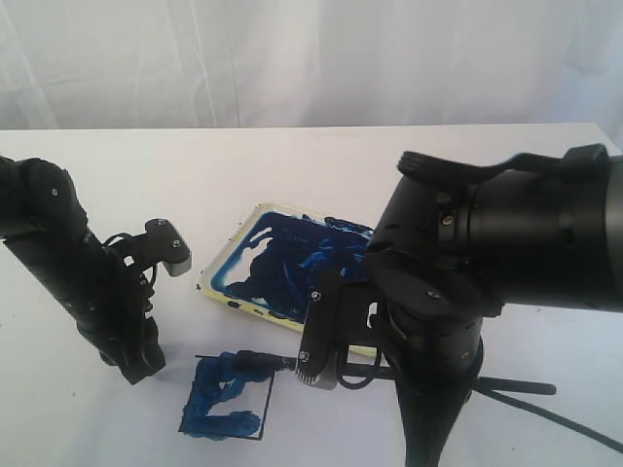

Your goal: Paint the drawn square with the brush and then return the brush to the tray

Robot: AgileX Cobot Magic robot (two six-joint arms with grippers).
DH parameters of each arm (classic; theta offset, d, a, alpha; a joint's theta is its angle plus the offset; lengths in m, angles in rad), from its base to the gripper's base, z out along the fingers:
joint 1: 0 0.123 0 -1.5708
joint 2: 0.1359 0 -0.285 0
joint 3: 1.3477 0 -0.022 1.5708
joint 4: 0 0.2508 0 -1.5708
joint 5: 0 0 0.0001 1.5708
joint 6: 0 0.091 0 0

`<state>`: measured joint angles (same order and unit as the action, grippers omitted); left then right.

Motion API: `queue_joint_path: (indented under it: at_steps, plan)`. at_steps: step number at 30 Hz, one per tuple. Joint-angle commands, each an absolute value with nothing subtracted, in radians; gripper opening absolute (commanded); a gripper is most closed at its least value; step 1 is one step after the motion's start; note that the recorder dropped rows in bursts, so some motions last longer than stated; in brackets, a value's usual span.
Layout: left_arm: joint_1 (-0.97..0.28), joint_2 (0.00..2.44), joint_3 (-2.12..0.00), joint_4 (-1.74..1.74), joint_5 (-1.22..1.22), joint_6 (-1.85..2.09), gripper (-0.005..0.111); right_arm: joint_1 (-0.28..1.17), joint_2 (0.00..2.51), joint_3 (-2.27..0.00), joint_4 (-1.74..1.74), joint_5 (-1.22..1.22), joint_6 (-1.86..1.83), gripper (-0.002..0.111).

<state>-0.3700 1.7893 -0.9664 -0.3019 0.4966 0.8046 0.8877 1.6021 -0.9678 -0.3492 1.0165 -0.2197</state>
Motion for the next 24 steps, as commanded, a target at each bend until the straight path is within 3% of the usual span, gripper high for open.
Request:
queue_joint_path:
  at_steps: [1,24]
  plan:
    - [-0.371,1.808,-0.953,-0.278,0.54,0.799,0.042,0.888,1.603,-0.965,-0.298,1.031,-0.32,0.0]
    - [-0.371,1.808,-0.953,-0.278,0.54,0.799,0.042,0.888,1.511,-0.965,-0.147,1.0,-0.466,0.0]
